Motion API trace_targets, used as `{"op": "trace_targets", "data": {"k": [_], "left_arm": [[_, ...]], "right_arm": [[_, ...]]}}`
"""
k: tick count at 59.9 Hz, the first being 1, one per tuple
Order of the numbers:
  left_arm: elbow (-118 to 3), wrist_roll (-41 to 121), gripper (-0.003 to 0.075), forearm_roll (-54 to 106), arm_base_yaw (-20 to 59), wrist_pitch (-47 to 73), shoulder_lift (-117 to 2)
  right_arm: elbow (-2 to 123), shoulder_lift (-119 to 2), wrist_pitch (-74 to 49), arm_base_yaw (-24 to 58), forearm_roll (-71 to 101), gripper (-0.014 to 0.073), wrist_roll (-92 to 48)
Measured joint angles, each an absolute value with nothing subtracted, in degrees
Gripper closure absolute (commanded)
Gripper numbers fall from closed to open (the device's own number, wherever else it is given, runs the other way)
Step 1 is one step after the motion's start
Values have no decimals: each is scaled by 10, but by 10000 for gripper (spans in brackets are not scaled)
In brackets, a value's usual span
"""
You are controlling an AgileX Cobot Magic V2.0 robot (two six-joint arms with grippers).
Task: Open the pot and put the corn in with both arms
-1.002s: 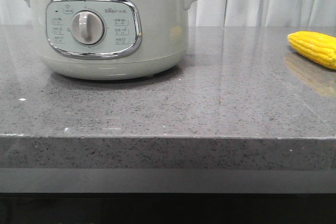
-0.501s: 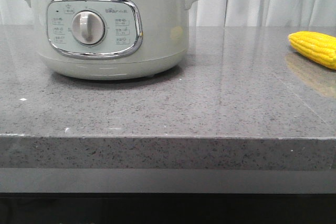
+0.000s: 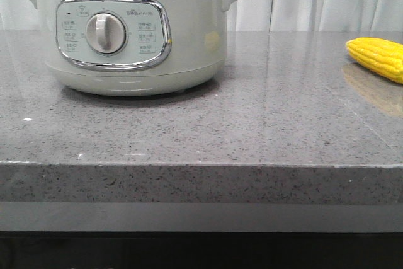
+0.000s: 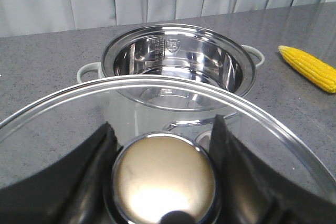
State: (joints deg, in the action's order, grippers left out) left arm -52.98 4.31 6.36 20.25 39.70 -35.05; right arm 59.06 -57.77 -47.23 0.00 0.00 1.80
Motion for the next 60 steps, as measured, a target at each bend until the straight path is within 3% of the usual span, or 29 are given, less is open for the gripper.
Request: {"op": "trace_targets", "data": {"k": [34,60], "left_arm": [[-530,43,479,64,202,397,-350],[-530,43,479,64,202,397,-350]], "right_arm": [[815,-867,-525,-20,37,13,-11],[888,-1035,-525,-20,38,13,-16]]}}
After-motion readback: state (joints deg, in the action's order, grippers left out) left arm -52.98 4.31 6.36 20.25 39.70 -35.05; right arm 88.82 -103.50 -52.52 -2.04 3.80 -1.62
